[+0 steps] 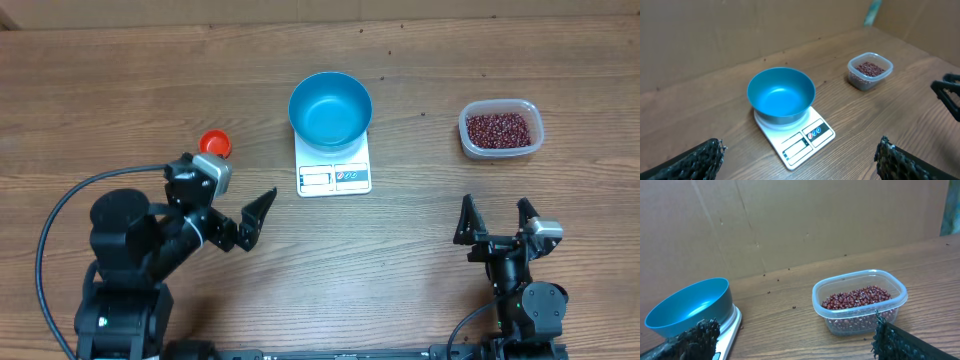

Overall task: Scoop item into bowl and weigh 150g on scale
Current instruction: 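Move the left gripper toward the red scoop's handle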

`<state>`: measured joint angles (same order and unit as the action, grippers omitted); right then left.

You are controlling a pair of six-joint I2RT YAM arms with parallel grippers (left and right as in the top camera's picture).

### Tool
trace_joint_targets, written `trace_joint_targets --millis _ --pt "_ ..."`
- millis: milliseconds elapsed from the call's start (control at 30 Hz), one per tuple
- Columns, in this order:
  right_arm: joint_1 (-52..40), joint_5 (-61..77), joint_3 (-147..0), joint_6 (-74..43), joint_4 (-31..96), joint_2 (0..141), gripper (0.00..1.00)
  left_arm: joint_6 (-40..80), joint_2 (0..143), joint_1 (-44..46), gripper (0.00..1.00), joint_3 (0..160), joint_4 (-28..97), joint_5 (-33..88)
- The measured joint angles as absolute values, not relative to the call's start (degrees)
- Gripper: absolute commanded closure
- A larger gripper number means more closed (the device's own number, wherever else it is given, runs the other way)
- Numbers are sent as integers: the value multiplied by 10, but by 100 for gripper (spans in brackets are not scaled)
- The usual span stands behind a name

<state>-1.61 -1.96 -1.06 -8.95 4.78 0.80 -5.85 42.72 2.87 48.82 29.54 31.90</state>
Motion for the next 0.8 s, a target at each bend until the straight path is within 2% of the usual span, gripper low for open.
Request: trace_joint_targets --millis 200,533,800 --pt "-16 -20 -11 -90 48 8 0 -27 497 29 3 552 356 275" --pt "-16 -19 -11 -90 48 8 0 20 642 29 11 771 517 121" --pt "-16 -20 -11 -90 48 8 0 71 737 27 20 801 534 18"
